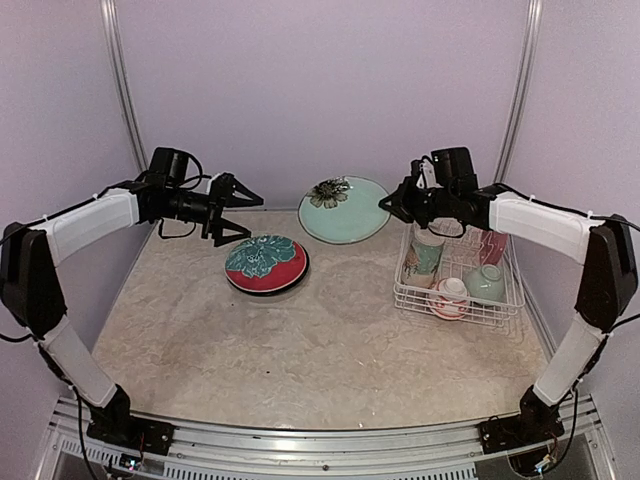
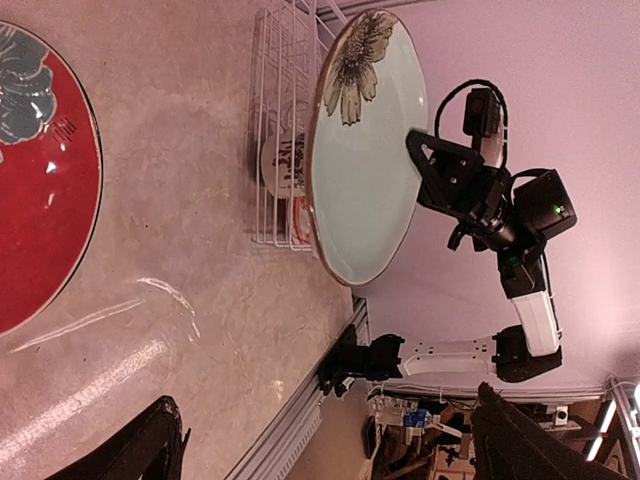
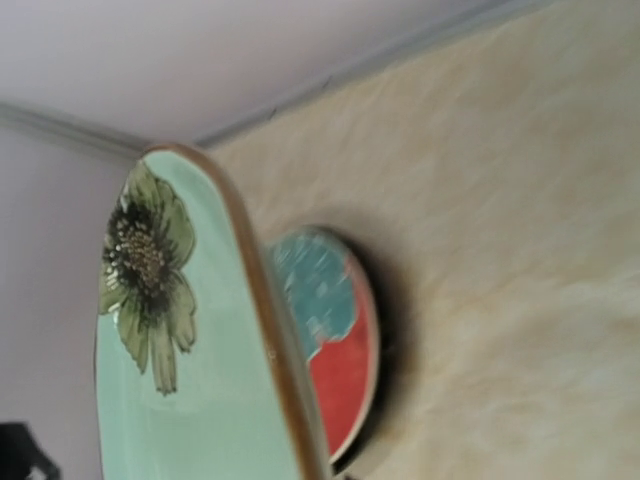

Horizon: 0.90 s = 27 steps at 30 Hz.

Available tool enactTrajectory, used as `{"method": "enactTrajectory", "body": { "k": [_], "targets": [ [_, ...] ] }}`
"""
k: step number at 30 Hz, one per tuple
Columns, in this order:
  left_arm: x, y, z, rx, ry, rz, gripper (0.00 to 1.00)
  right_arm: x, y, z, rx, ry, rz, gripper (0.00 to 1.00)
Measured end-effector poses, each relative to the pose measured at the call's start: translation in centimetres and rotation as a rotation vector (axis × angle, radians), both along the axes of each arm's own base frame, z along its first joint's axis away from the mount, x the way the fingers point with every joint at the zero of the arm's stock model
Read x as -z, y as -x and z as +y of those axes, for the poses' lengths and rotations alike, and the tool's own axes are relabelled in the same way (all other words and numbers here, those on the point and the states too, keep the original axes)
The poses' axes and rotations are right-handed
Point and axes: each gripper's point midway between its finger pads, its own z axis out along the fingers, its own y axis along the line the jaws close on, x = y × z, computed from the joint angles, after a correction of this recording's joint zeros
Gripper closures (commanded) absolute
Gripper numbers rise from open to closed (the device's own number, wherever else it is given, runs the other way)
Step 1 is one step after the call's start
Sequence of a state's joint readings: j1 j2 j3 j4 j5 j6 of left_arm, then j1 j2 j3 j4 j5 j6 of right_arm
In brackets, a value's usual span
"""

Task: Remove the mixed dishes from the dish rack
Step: Pass from the right arm to the left

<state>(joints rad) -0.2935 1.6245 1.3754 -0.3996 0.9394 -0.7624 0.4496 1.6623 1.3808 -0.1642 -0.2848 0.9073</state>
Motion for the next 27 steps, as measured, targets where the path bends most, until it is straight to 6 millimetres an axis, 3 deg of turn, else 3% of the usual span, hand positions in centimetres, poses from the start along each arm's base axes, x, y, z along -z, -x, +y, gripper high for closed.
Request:
{"method": "enactTrajectory", "body": {
  "k": [5, 10, 20, 27],
  "targets": [
    [1.3, 0.3, -0.9, 0.055, 0.069, 0.075, 0.15, 2.5, 0.1, 4.6, -0.095, -0.054, 0.051, 1.0],
    [2.0, 0.0, -1.2, 0.071, 0.089, 0.109, 0.23, 2.9, 0.1, 7.4, -0.15, -0.112, 0.063, 1.0],
    [4.0, -1.0, -0.4, 0.035, 0.074, 0.177, 0.45, 0.2, 0.7, 10.4, -0.219, -0.199, 0.013, 1.0],
    [3.8, -1.1, -0.5, 0.036, 0.083, 0.173, 0.62, 1.8, 1.0, 12.3, -0.256, -0.205, 0.044, 1.0]
  ]
}}
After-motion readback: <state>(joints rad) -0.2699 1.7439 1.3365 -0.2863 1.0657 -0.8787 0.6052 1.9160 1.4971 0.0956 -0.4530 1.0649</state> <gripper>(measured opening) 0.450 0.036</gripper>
